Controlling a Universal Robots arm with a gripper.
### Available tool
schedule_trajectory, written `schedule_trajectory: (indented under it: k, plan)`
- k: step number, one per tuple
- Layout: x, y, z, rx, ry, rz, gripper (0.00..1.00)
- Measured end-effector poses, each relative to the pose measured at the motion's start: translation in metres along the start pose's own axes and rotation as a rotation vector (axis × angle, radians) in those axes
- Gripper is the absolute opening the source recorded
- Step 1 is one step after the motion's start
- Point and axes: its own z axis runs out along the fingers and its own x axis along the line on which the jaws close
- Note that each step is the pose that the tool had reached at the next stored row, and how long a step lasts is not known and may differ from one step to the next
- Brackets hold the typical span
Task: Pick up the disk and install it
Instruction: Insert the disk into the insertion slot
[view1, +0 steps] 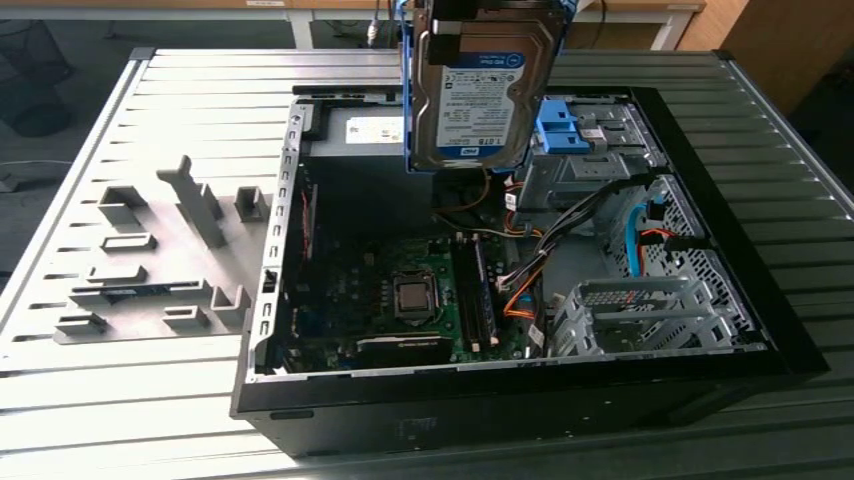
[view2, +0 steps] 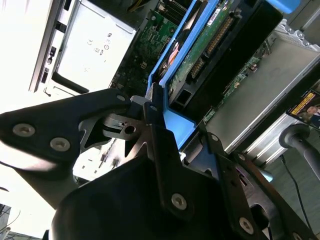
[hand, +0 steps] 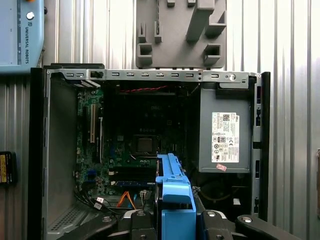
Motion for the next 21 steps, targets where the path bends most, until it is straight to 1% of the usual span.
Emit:
schedule_trajectory:
  k: [3,6,9,13,15,17,21]
  plan:
    - [0.0044,0.0,0.0001,-0.0001,0.0001,0.0,0.37]
    - [0.0125,-0.0001,0.0005,0.0,0.0,0.0,0.37]
    - [0.0221,-0.0002,0.001,0.0,-0.0001,0.0,0.37]
    - [0.0369,-0.0004,0.002,0.0008,-0.0001,0.0,0.37]
    - [0.0425,-0.0005,0.0026,0.001,-0.0001,0.0,0.37]
    - [0.0455,-0.0005,0.0029,0.0009,0.0,0.0,0.37]
    - [0.0457,-0.0004,0.0029,0.001,0.0,0.0,0.37]
